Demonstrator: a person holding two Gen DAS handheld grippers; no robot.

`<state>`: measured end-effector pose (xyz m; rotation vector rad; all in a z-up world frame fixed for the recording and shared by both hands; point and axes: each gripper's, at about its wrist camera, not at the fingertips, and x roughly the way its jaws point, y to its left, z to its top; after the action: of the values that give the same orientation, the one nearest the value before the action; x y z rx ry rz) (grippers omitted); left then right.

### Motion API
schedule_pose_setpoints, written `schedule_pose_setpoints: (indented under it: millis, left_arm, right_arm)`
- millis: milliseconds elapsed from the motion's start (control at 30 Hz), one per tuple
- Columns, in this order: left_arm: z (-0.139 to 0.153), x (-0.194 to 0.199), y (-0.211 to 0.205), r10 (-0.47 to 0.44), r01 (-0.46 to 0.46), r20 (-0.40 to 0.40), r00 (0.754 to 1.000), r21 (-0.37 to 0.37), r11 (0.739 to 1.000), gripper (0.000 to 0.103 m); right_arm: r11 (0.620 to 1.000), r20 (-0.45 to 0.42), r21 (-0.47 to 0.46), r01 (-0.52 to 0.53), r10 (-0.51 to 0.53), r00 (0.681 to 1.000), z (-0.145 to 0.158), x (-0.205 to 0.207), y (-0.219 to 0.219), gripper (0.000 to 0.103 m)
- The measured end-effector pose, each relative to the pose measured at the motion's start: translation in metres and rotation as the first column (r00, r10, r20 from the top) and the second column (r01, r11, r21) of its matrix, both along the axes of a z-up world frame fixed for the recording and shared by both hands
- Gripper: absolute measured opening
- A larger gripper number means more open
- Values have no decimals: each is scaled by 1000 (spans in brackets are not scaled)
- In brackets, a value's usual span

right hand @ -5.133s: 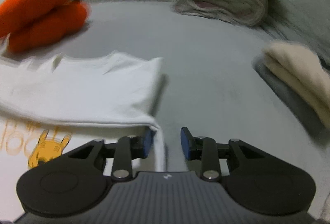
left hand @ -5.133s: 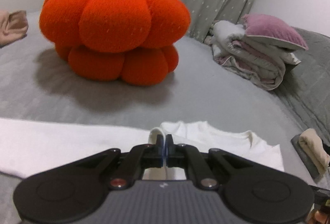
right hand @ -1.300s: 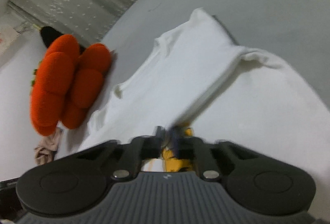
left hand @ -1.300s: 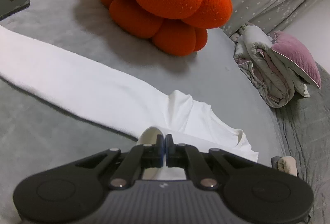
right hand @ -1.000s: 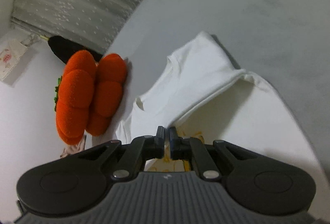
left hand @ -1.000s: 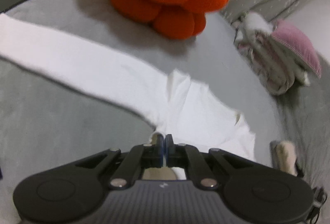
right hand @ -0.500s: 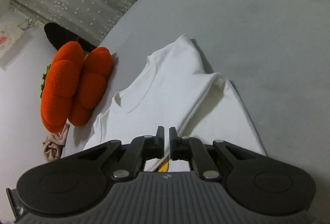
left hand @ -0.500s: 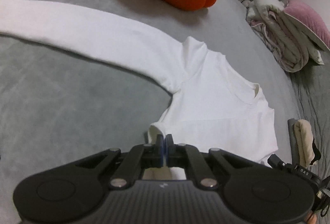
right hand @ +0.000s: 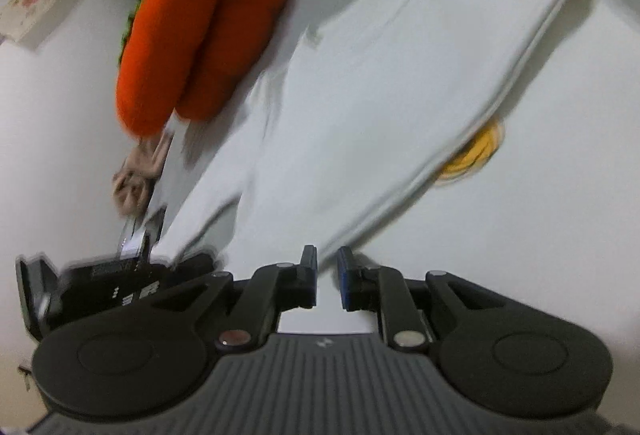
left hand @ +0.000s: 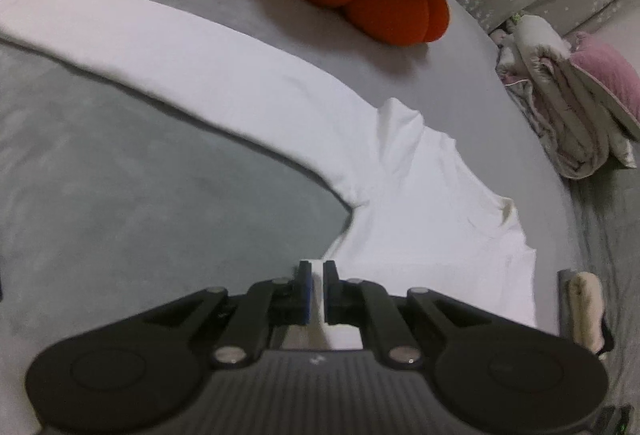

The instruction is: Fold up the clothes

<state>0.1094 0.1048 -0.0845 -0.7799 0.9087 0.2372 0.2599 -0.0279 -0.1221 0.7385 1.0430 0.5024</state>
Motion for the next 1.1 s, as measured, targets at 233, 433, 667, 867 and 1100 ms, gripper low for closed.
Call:
schedule_pose_setpoints:
  millis: [233, 433, 667, 867, 1100]
  left_arm:
    - [-3, 2, -2, -25, 25, -1, 1000, 33, 999, 8]
    - [-3, 2, -2, -23, 23, -5, 1000, 30, 999, 8]
    - [-4, 2, -1, -14, 14, -6, 1000, 23, 1000, 8]
    - [16, -6, 6, -13, 12, 54, 998, 26, 1000, 5]
    - [8, -2, -1, -41, 40, 23, 999, 30, 999, 5]
  right_arm:
    - [980, -66, 154, 122, -113, 991, -24, 0, 6, 19]
    - [981, -10, 164, 102, -101, 995, -14, 0, 14, 47]
    - [984, 73, 136, 116, -127, 989, -15, -3, 22, 7]
    - [981, 83, 148, 123, -137, 987, 3, -16, 7, 7]
    - [986, -14, 95, 137, -137, 991, -22, -10, 9, 8]
